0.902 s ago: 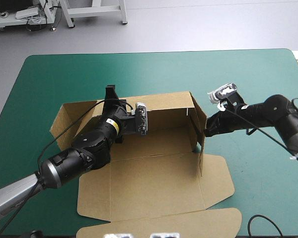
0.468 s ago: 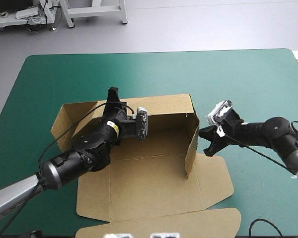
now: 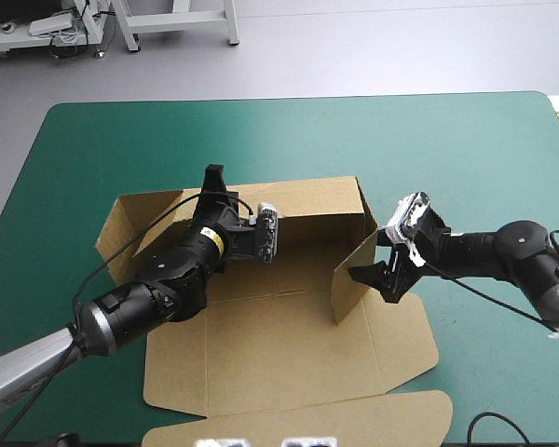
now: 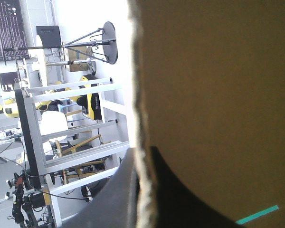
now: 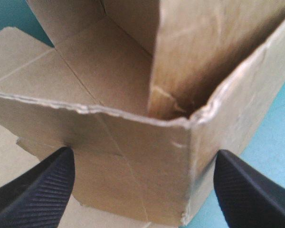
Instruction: Fold the box
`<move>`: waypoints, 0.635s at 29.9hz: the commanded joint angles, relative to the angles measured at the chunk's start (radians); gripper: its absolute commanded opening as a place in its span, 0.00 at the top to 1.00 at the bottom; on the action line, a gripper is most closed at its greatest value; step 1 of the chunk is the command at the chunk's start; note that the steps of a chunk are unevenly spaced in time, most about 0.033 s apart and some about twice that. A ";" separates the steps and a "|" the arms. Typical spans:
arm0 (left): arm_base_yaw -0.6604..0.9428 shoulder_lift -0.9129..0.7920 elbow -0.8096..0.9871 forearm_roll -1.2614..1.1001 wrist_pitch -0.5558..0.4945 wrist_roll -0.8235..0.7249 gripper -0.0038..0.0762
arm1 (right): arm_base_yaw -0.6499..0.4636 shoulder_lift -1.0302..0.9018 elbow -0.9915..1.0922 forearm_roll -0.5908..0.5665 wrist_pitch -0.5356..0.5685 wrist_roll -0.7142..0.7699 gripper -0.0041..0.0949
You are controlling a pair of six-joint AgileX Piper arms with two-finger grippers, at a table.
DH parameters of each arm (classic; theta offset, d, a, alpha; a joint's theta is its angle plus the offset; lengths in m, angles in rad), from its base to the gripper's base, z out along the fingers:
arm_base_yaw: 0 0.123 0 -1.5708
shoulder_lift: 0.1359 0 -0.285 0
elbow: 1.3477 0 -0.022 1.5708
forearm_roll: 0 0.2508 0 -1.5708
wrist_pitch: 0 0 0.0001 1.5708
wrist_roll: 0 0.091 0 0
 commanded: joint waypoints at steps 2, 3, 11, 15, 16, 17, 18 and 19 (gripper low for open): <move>-0.002 0.009 -0.022 0.008 0.000 0.003 0.95 | 0.039 -0.028 -0.026 0.125 -0.035 -0.063 0.18; -0.005 0.022 -0.022 0.005 0.011 0.006 0.94 | 0.059 -0.028 -0.026 0.118 -0.067 -0.061 0.18; -0.073 0.091 -0.140 -0.096 0.123 -0.052 0.93 | 0.157 -0.028 -0.026 0.110 -0.279 -0.008 0.18; -0.077 0.105 -0.225 -0.187 0.137 -0.047 0.93 | 0.159 -0.028 -0.026 0.114 -0.328 -0.006 0.18; -0.083 0.106 -0.239 -0.192 0.135 -0.041 0.93 | 0.159 -0.026 -0.026 0.119 -0.336 -0.006 0.18; -0.083 0.106 -0.246 -0.197 0.132 -0.038 0.93 | 0.159 -0.024 -0.026 0.127 -0.341 -0.006 0.18; -0.090 0.106 -0.249 -0.197 0.132 -0.038 0.93 | 0.159 -0.020 -0.026 0.127 -0.343 -0.006 0.18; -0.097 0.106 -0.249 -0.203 0.132 -0.036 0.93 | 0.159 -0.015 -0.026 0.129 -0.355 -0.006 0.19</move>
